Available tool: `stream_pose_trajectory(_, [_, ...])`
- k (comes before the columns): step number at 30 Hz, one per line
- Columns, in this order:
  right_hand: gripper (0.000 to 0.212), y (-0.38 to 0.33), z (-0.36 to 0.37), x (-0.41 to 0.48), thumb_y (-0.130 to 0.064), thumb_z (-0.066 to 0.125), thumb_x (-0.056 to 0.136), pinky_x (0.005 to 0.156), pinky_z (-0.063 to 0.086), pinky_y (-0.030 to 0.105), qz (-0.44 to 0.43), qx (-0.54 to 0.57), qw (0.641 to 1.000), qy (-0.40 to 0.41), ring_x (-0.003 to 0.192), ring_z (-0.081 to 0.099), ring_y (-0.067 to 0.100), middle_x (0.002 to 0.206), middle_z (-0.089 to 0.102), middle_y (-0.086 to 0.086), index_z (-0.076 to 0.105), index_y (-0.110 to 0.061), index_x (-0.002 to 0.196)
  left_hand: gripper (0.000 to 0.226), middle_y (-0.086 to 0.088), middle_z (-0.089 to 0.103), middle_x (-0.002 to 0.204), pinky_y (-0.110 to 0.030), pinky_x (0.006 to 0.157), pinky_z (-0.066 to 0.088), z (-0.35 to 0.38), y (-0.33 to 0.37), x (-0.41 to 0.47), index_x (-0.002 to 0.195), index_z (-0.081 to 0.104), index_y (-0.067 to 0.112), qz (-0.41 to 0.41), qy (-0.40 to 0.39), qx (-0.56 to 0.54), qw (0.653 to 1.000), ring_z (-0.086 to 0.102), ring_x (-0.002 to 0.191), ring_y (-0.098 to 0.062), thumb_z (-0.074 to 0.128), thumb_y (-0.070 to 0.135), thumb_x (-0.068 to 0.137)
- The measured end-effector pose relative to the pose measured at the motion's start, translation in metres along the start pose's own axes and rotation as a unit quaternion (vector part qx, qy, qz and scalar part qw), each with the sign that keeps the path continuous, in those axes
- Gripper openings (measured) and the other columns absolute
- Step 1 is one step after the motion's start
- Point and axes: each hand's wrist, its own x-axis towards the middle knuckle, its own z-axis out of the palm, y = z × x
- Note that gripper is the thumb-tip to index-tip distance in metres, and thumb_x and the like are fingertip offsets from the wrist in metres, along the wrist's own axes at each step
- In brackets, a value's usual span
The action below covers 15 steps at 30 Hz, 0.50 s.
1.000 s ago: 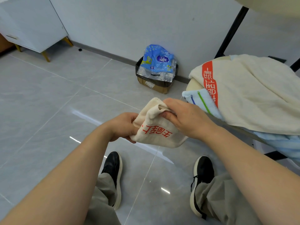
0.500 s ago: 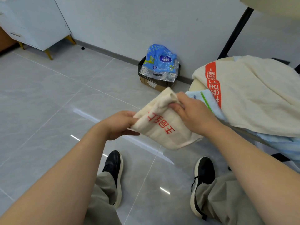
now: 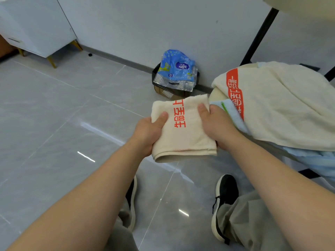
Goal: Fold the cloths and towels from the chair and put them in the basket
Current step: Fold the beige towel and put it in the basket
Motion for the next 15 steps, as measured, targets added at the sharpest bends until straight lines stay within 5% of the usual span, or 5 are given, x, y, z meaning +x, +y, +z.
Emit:
stream_pose_trajectory(4, [0.054,0.002,0.003,0.008,-0.051,0.039,0.102,0.098,0.051,0.044,0.064,0.033,0.997,0.006,0.110,0.062,0.027,0.125,0.065,0.007,0.055,-0.010,0.135,0.047,-0.008,0.076,0.099,-0.042,0.082,0.060,-0.002,0.008,-0.001,0.113,0.067,0.008,-0.087,-0.032,-0.028,0.995,0.074,0.088,-0.026,0.067,0.049,0.090])
stream_pose_trajectory(7, [0.055,0.012,0.008,0.021,-0.050,0.045,0.099,0.096,0.054,0.043,0.172,0.122,0.978,0.012,0.105,0.065,0.028,0.123,0.067,0.007,0.051,-0.013,0.139,0.043,-0.010,0.075,0.101,-0.034,0.072,0.060,-0.009,0.014,0.001,0.116,0.067,0.010,-0.130,-0.131,-0.124,0.975,0.074,0.083,-0.024,0.061,0.046,0.093])
stream_pose_trajectory(10, [0.042,0.025,0.022,0.032,-0.041,0.049,0.101,0.077,0.061,0.042,0.274,0.231,0.934,-0.006,0.086,0.072,0.026,0.107,0.072,0.007,0.054,-0.011,0.128,0.059,-0.008,0.074,0.109,-0.029,0.068,0.059,-0.026,0.006,0.018,0.130,0.060,0.014,-0.106,-0.198,-0.121,0.967,0.073,0.087,-0.020,0.079,0.014,0.074])
stream_pose_trajectory(12, [0.032,0.034,0.036,0.038,-0.032,0.047,0.104,0.060,0.061,0.035,0.303,0.270,0.913,-0.025,0.074,0.072,0.022,0.097,0.073,0.007,0.055,-0.011,0.127,0.087,-0.010,0.070,0.121,-0.030,0.077,0.059,-0.038,0.001,0.035,0.138,0.053,0.017,-0.091,-0.236,-0.084,0.964,0.071,0.099,-0.022,0.075,-0.008,0.058])
stream_pose_trajectory(15, [0.026,0.042,0.055,0.040,-0.025,0.042,0.107,0.039,0.051,0.025,0.344,0.303,0.888,-0.040,0.062,0.067,0.019,0.084,0.071,0.007,0.059,-0.010,0.120,0.095,-0.012,0.068,0.124,-0.030,0.084,0.057,-0.045,-0.002,0.052,0.135,0.054,0.021,-0.097,-0.242,-0.036,0.965,0.068,0.107,-0.024,0.071,-0.018,0.051])
